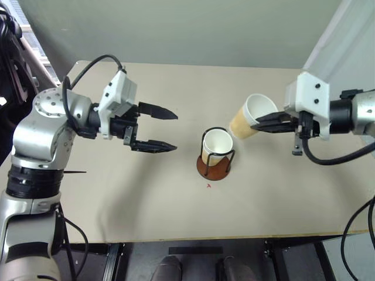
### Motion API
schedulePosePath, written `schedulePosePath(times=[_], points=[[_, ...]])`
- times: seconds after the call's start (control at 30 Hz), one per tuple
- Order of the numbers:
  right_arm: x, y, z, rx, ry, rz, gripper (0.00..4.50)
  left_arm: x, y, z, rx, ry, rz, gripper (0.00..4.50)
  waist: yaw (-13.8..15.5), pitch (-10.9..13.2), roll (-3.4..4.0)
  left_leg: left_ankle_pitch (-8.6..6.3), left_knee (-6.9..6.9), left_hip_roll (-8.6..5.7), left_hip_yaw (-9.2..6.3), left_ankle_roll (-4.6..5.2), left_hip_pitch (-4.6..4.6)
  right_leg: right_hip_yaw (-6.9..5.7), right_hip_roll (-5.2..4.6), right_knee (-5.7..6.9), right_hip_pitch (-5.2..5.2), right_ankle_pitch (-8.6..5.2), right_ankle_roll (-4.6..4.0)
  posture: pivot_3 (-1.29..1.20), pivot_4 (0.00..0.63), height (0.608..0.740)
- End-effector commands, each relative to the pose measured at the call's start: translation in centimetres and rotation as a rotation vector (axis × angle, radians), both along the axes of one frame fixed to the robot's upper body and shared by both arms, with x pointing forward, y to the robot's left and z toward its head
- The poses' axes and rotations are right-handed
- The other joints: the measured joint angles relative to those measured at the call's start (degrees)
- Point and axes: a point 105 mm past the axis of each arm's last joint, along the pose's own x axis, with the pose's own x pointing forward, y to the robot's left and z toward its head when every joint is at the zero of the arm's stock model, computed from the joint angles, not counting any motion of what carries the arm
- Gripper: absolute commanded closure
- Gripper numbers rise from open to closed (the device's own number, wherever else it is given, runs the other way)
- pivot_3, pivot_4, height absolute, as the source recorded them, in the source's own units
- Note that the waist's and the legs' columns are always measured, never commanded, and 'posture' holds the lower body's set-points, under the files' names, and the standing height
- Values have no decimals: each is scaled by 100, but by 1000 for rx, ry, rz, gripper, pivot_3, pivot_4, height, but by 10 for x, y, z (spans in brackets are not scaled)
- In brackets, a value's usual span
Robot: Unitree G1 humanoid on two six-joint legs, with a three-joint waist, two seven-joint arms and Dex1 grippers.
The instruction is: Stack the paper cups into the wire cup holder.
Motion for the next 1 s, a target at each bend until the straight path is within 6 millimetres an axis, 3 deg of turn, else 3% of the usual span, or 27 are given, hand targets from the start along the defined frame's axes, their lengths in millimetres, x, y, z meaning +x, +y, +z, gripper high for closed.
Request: schedulePosePath(times=[0.03, 0.23, 0.6, 1.0], points=[[-9, 15, 9, 2, -42, 59, 4462, -2, -2, 11, -11, -50, -11, 385, -6, 0, 0, 0, -1, 0, 0, 0, 0, 0, 0, 0, -1, 0, 0, 0, 150, 740], [-7, 26, -4, -22, -16, 99, 4462, -2, -3, 11, -12, -52, -12, 385, -7, 0, 0, 0, -3, 1, -1, -1, 0, -1, 0, 1, -4, -2, -3, 0, 150, 740], [8, 23, -20, -80, -18, 90, 4462, -4, -2, 12, -17, -57, -4, 385, -8, 0, 0, 0, -4, 1, -2, -1, -1, -1, -2, 2, -5, -2, -3, 0, 150, 740], [1, 32, -32, -94, 13, 140, 4462, -2, -3, 14, -21, -64, -1, 385, -18, 0, 0, 0, -4, 1, -1, -1, -1, -1, -1, 2, -4, -2, -3, 0, 150, 740]])
